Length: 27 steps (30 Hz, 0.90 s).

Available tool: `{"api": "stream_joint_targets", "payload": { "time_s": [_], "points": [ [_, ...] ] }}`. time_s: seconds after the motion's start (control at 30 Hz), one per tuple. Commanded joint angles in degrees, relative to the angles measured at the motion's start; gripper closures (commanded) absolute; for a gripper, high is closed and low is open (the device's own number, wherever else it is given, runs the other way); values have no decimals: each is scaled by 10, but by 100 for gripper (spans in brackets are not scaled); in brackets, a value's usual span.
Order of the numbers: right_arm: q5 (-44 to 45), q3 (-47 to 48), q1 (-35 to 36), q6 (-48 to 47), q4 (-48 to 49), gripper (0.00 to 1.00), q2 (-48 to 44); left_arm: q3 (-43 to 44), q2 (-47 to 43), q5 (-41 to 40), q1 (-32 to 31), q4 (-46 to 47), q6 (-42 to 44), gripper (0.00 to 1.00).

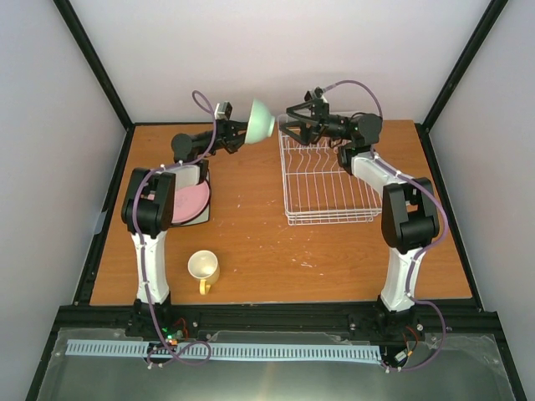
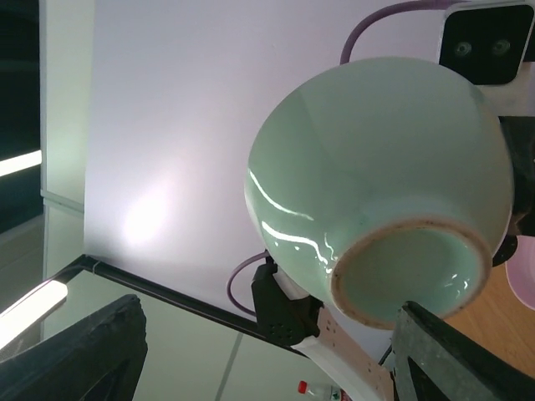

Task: Load the mixed dishes into the dish rack

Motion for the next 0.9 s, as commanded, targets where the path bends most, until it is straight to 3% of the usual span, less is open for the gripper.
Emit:
{"api": "stream_joint_targets", "payload": {
  "time_s": [0.0,0.87],
  "points": [
    [5,16,3,-2,25,21,21,18,-34,-41,-9,177,7,99],
    [6,49,24,-15,10,22,64,52,-15,-57,-29,178,-8,99]
  ]
}}
